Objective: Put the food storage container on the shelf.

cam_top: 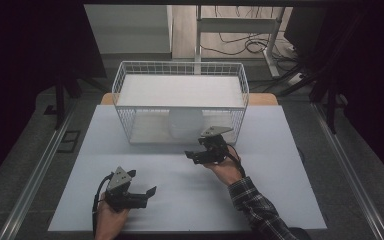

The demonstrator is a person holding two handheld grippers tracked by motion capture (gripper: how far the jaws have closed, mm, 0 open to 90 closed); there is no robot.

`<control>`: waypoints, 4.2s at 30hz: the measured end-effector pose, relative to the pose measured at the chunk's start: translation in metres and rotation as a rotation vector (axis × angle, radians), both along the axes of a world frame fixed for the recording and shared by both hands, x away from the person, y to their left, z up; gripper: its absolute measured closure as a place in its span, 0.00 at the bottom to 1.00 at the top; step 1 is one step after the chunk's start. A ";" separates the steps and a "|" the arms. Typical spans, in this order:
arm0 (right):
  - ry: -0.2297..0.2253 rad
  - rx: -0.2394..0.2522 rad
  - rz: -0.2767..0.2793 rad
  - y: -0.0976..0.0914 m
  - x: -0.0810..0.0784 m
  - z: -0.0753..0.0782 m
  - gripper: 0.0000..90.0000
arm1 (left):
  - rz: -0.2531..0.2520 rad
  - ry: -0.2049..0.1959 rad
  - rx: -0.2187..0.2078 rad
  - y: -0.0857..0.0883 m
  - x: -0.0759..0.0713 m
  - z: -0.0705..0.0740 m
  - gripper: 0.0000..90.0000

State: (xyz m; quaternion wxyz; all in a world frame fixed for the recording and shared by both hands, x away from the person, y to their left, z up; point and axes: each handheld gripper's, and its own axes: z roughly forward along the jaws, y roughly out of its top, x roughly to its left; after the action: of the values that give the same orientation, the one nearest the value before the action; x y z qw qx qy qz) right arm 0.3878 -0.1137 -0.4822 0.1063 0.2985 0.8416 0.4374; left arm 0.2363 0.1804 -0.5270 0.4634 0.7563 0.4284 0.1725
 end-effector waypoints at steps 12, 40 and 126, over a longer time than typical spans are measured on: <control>-0.009 -0.008 0.013 -0.012 -0.013 0.002 0.17 | -0.021 0.026 -0.005 -0.001 -0.001 0.001 0.05; -0.028 -0.030 0.012 -0.043 -0.047 0.005 0.06 | -0.036 0.038 -0.001 -0.001 -0.002 0.002 0.06; -0.070 -0.084 -0.267 -0.170 -0.129 -0.004 0.00 | 0.126 -0.007 0.078 0.056 -0.040 0.011 0.04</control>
State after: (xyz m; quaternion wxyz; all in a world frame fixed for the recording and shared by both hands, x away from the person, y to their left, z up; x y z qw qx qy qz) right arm 0.2584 -0.2841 -0.4859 0.2054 0.3877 0.8076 0.3940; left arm 0.1964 0.2360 -0.5162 0.4230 0.7448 0.4666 0.2206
